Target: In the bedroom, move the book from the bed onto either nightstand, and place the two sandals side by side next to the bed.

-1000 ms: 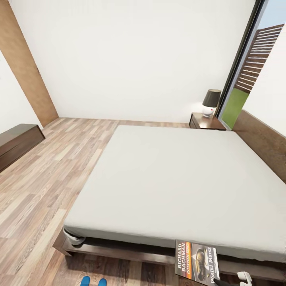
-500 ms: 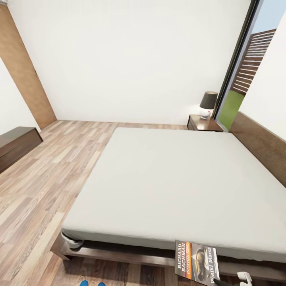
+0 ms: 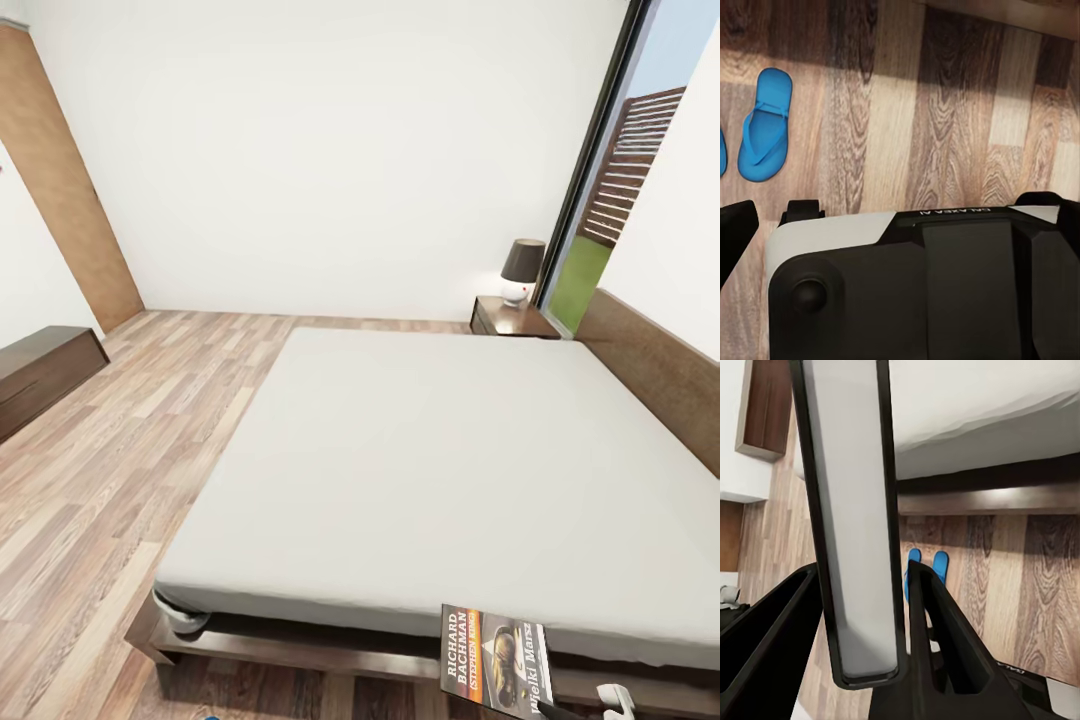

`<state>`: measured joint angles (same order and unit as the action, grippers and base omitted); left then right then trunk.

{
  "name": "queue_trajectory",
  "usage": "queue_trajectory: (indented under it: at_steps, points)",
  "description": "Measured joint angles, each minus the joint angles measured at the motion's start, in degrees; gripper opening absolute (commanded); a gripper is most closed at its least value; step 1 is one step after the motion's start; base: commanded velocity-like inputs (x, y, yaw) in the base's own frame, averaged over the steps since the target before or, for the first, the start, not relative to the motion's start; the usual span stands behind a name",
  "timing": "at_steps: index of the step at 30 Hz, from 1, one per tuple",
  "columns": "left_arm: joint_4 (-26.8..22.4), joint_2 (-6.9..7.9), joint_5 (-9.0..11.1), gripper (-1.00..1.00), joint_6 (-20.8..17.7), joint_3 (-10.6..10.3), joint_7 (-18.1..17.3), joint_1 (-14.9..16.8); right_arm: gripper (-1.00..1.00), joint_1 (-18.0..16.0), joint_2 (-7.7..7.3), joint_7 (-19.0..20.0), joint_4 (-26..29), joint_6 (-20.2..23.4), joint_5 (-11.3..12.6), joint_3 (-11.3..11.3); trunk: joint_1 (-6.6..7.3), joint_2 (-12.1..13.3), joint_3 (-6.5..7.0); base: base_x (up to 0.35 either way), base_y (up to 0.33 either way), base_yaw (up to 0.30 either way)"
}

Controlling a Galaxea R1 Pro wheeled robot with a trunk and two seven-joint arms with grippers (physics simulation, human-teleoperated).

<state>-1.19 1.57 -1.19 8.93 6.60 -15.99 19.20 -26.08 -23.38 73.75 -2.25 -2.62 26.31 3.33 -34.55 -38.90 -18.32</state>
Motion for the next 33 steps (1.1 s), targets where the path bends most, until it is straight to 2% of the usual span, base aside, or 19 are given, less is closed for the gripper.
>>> queue_trajectory:
  at_steps: [33]
  points:
    - [0.00,-0.33,0.00,1.00,0.00,0.02,0.00,0.00,-1.00,0.00,0.00,0.00,0.00,0.00,-0.04,0.00,0.00,0.00,3.07,0.000,0.000,0.000]
